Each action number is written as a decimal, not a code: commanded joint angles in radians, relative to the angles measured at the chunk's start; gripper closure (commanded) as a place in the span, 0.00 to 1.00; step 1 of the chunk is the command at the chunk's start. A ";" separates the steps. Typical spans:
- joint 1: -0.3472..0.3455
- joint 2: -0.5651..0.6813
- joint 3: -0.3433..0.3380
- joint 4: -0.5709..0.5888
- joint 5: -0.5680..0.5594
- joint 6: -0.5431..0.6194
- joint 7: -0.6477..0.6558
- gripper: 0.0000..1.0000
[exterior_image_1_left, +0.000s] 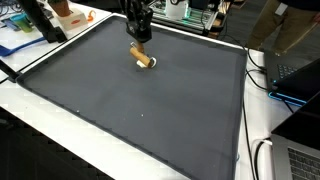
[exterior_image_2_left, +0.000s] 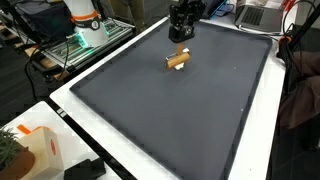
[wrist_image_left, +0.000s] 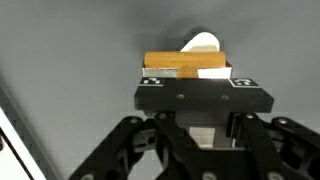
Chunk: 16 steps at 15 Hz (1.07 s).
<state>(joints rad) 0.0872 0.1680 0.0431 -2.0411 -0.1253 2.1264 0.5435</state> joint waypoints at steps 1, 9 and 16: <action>0.000 0.060 -0.013 0.029 0.025 0.049 -0.005 0.77; 0.000 -0.197 0.010 -0.008 0.070 0.011 -0.080 0.77; -0.004 -0.084 0.021 -0.012 -0.001 0.051 -0.017 0.77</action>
<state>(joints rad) 0.0883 0.0251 0.0669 -2.0527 -0.1017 2.1224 0.5048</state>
